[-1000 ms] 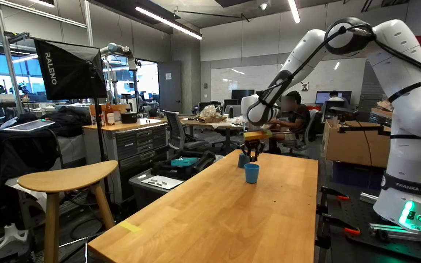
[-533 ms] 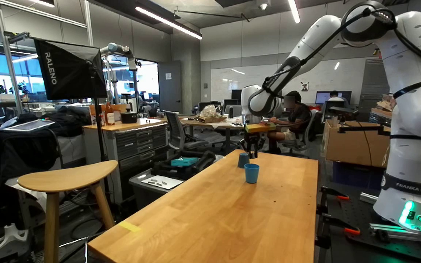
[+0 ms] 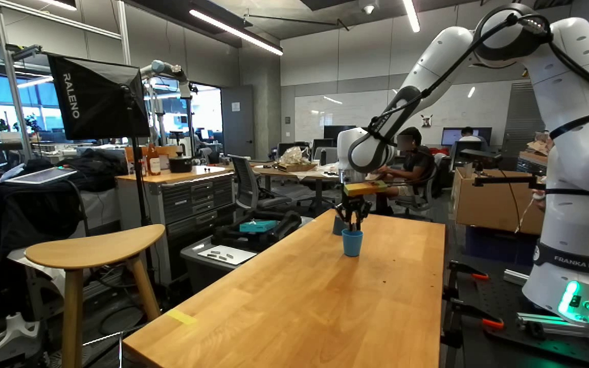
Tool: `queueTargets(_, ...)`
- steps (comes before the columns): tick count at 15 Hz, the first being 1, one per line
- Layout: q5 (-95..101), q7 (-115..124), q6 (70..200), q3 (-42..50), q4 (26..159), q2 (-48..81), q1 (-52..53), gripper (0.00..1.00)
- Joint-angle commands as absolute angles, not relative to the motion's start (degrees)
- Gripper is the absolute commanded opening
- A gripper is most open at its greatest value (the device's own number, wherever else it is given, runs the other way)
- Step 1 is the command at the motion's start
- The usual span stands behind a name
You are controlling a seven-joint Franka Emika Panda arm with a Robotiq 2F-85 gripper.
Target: Put the silver object in the light blue cup
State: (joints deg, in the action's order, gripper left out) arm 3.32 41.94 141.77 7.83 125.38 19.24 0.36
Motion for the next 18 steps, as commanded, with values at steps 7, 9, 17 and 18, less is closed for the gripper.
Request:
queueTargets(7,2.9,44.9,146.9,9.2,125.5,23.8,1.8,0.08)
queueTargets(9,2.6,44.9,147.0,9.2,125.4,24.6,1.9,0.08)
queueTargets(17,1.6,44.1,145.3,9.7,123.1,25.3,1.1,0.68)
queueTargets(18,1.5,43.9,145.0,9.8,122.8,24.9,0.9,0.69)
